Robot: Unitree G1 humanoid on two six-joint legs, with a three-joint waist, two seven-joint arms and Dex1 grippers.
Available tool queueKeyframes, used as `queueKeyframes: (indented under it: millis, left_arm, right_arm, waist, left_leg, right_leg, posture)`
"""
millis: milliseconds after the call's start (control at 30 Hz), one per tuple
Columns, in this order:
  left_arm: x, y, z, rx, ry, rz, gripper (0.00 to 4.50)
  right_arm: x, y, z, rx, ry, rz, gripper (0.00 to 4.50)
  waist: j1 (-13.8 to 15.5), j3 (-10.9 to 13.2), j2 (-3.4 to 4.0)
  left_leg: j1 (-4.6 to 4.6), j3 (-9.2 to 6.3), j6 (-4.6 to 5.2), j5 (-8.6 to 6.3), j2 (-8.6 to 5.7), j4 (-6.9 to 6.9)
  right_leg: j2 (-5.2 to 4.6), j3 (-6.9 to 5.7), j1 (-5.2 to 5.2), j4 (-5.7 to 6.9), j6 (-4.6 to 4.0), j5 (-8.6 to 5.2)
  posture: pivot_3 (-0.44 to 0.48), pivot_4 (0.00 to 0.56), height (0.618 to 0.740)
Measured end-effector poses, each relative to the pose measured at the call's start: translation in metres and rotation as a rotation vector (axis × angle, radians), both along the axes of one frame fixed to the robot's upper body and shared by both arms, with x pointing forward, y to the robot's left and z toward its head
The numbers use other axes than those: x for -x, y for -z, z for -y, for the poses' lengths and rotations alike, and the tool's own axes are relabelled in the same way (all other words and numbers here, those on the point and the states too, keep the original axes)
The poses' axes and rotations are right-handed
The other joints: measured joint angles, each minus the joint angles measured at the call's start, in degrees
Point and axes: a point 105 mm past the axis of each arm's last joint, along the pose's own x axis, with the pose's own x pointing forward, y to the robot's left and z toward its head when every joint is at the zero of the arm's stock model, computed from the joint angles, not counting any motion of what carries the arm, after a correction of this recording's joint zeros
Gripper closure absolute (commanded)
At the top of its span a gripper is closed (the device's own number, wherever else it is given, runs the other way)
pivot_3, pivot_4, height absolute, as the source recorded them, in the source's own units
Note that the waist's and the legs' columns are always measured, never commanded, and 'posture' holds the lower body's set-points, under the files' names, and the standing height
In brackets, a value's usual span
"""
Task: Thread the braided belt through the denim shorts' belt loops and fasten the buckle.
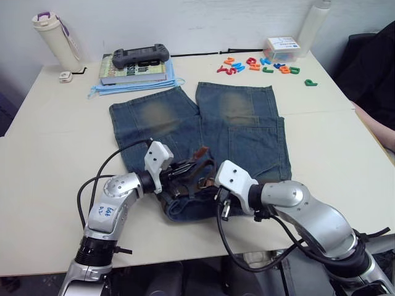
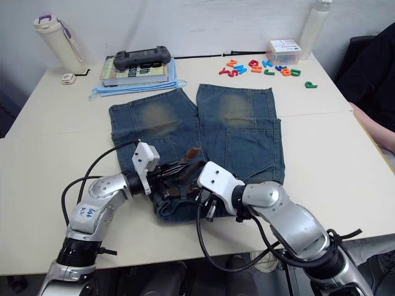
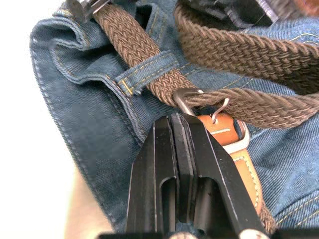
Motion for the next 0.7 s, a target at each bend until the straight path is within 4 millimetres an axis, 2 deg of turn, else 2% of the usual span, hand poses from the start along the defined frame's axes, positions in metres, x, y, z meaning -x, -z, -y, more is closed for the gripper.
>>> queueKeyframes:
  millis: [167,300,600,700]
  left_arm:
    - [-0.002,-0.007,-0.008,0.038,-0.032,-0.013,4.5]
    - [0.004,-0.018,-0.023,0.021,-0.049,0.02,4.5]
    - [0.015,-0.019,-0.037,-0.142,-0.062,0.08,4.5]
    - [0.018,-0.016,-0.042,-0.214,-0.086,0.109,4.5]
  right_arm:
    - [0.003,-0.01,0.003,-0.042,0.014,0.008,4.38]
    - [0.002,-0.016,0.011,-0.062,0.047,0.013,4.38]
    - [0.002,-0.012,0.023,-0.021,0.111,0.037,4.38]
    - [0.006,-0.003,0.027,0.025,0.121,0.044,4.38]
  waist:
    - [-0.1,0.0,0.0]
    - [-0.2,0.0,0.0]
    - [-0.1,0.0,0.01]
    - [-0.1,0.0,0.01]
  left_leg:
    - [0.0,0.0,0.0,0.0,0.03,-0.02]
    - [0.0,0.01,0.0,0.0,0.03,-0.03]
    - [0.0,0.02,0.0,-0.01,0.03,-0.04]
    - [0.0,0.03,0.0,-0.01,0.03,-0.08]
  right_leg:
    - [0.02,0.0,-0.01,-0.01,0.0,0.0]
    - [0.01,0.01,-0.01,-0.02,0.0,0.0]
    - [0.0,0.01,0.0,-0.05,-0.01,0.0]
    - [0.0,0.01,0.0,-0.08,-0.02,-0.01]
  posture:
    - [0.0,0.15,0.73]
    - [0.0,0.15,0.73]
    - [0.0,0.15,0.73]
    - [0.0,0.15,0.73]
